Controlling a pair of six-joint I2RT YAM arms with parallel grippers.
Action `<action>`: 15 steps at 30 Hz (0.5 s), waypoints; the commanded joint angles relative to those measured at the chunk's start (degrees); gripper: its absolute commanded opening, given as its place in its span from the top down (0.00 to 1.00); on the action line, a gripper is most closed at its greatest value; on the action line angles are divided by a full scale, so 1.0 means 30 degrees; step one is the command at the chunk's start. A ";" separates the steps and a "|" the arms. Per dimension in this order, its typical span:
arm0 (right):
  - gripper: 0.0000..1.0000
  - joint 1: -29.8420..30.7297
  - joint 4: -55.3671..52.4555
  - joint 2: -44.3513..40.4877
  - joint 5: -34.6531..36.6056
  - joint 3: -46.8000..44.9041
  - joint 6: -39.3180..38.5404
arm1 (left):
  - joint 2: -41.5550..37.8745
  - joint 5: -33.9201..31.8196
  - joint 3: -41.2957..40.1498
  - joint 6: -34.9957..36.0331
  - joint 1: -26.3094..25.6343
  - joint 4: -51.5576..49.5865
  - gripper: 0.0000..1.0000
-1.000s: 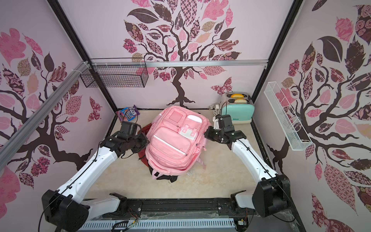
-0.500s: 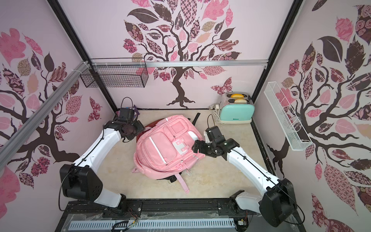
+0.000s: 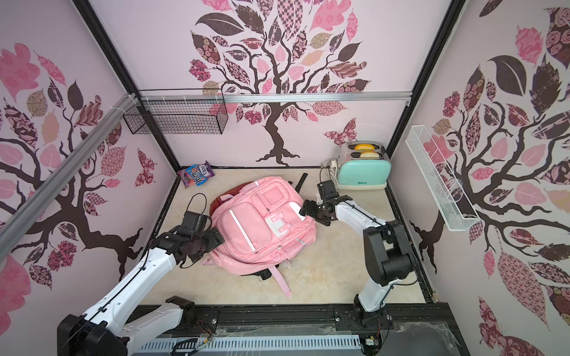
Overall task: Zip up the backpack
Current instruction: Adjust the backpack on the backpack.
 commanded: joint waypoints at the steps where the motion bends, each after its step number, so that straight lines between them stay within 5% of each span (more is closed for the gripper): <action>1: 0.17 0.0027 0.2088 0.0483 -0.2231 0.0116 -0.0263 | 0.0559 0.1867 -0.1377 -0.0829 -0.0078 0.2520 0.20; 3: 0.35 0.0007 0.2216 0.0265 -0.2690 -0.0138 -0.0523 | 0.0901 0.2710 -0.2030 -0.1044 -0.0171 0.3618 0.54; 5: 0.63 -0.0013 0.1725 -0.0371 -0.2791 -0.0158 -0.0951 | 0.0991 0.3078 -0.2050 -0.1293 -0.0423 0.4200 0.96; 9: 0.99 0.0067 -0.0512 -0.3012 -0.2106 -0.0041 -0.2104 | 0.1170 0.2421 0.0219 -0.0977 -0.0751 0.3156 1.00; 15: 1.00 0.0875 -0.3774 -0.7704 -0.1432 -0.0328 -0.2370 | 0.2858 0.0585 0.7017 -0.0182 -0.0446 0.0827 1.00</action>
